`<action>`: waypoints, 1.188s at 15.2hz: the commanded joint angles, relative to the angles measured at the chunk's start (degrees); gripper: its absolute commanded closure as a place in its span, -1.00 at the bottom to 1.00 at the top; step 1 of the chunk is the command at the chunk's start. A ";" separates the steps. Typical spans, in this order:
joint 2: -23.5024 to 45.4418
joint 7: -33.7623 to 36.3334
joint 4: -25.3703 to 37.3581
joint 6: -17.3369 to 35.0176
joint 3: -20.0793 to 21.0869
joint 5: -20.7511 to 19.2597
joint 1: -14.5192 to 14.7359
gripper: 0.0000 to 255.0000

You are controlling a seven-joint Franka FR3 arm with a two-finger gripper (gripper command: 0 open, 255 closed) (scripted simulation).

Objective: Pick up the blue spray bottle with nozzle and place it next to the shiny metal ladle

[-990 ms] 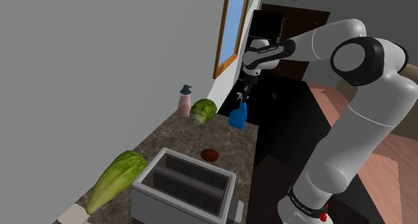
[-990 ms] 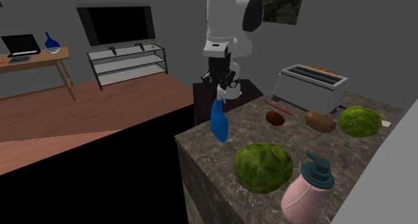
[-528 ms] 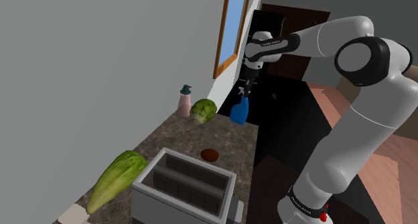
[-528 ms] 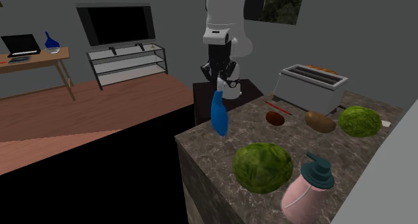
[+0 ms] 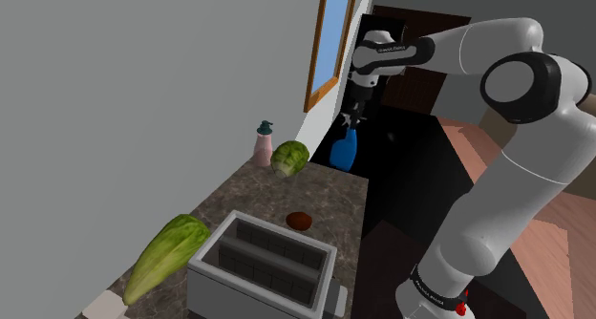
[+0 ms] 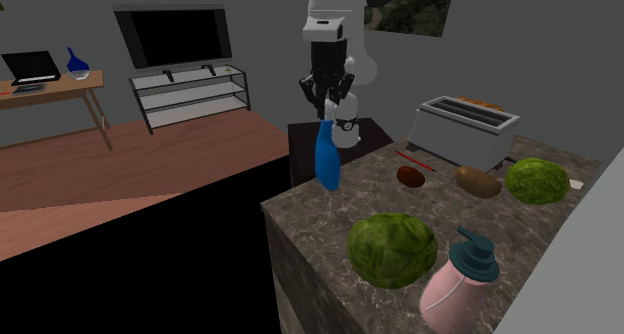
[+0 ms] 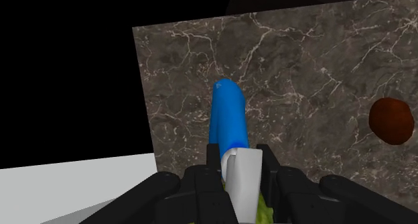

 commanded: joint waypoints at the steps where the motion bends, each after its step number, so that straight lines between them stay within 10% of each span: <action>1: -0.07 0.01 1.53 -1.61 0.05 0.00 0.03 1.00; 18: 1.46 -0.60 16.26 -14.94 0.06 0.74 0.16 1.00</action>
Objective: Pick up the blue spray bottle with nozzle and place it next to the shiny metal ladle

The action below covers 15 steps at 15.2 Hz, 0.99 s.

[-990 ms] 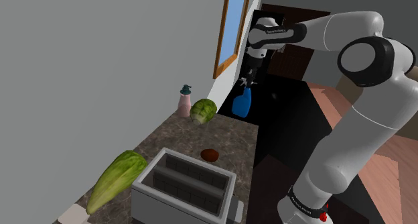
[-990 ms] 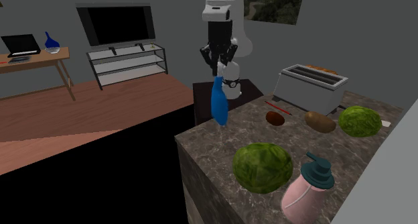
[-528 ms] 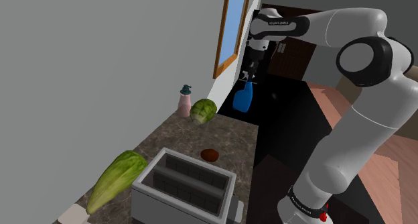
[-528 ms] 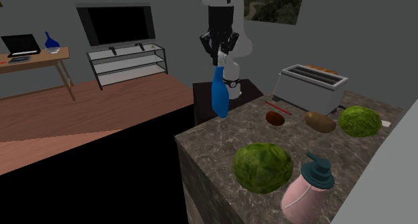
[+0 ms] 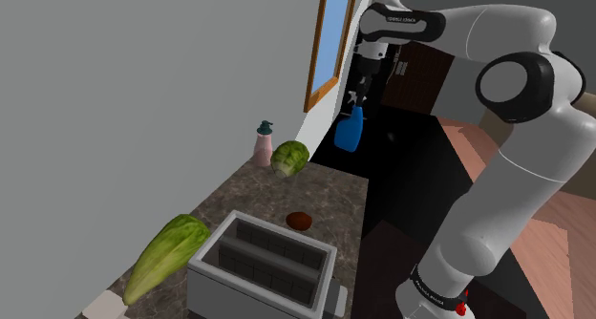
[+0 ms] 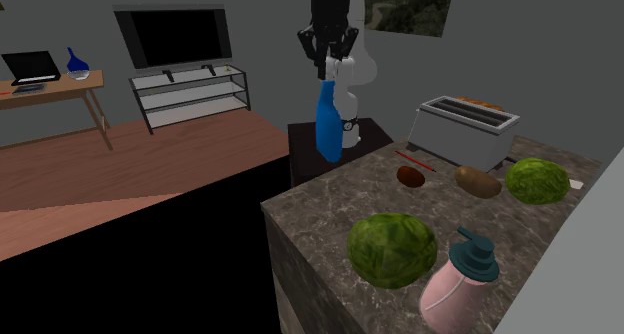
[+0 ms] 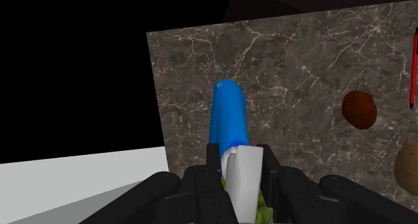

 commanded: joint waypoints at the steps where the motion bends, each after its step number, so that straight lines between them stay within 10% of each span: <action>1: 0.36 -0.11 1.97 -1.66 -0.04 0.16 0.00 1.00; 15: 5.76 -1.91 19.14 -13.97 -1.05 2.52 -0.79 1.00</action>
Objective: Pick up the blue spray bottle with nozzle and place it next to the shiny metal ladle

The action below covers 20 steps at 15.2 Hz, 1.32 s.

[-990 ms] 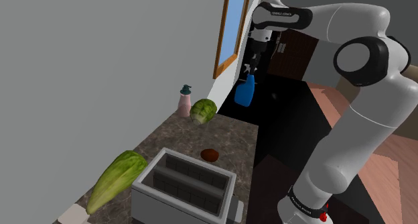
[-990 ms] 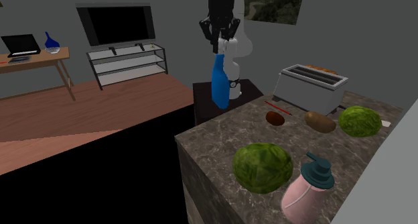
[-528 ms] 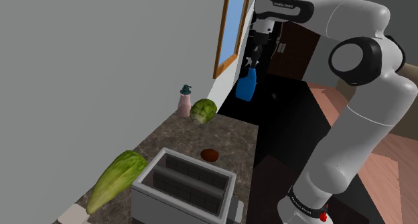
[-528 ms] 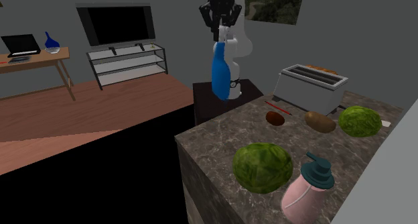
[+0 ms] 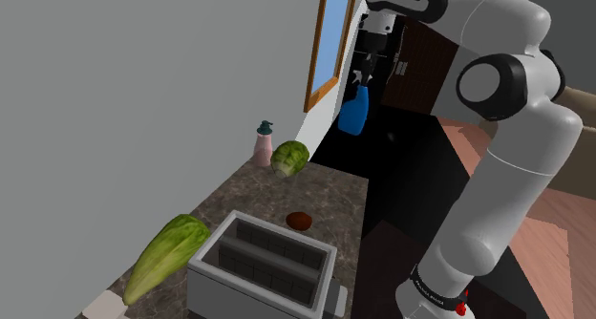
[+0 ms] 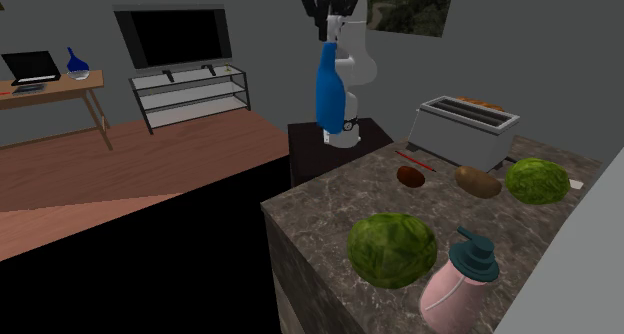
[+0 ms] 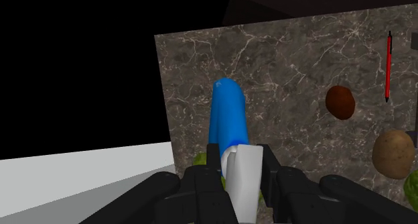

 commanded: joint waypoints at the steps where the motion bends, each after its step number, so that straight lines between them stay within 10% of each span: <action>1: 0.92 -0.40 2.90 -2.08 -0.24 0.43 -0.26 1.00; 6: 4.18 -1.43 10.74 -7.03 -0.94 2.04 -1.23 1.00; 20: -22.36 21.00 -17.03 -4.76 14.00 -4.95 7.50 1.00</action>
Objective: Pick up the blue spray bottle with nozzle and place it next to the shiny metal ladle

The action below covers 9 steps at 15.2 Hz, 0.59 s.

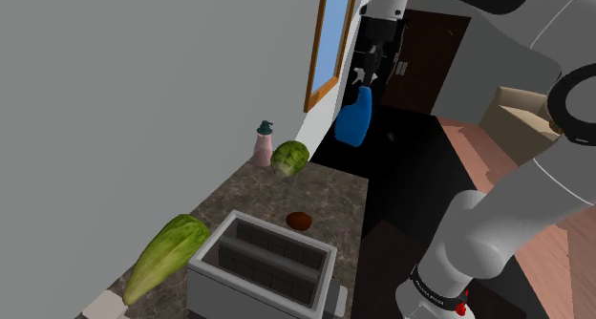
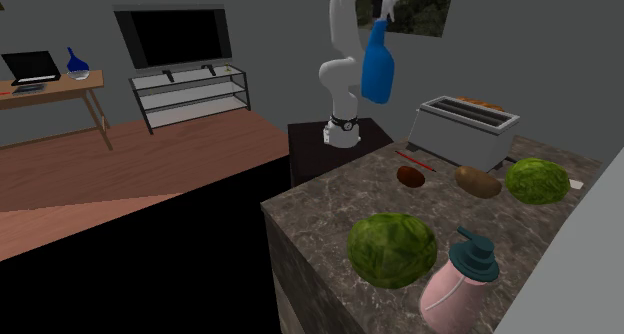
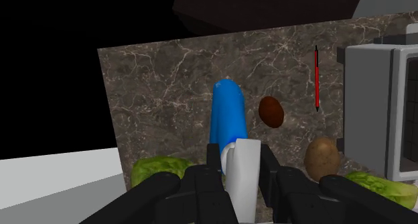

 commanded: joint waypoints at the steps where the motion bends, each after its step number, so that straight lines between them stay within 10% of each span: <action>1: -2.31 2.83 -1.92 -0.52 2.08 0.27 0.57 1.00; 9: -10.00 14.31 -8.60 -1.94 10.94 3.61 2.80 1.00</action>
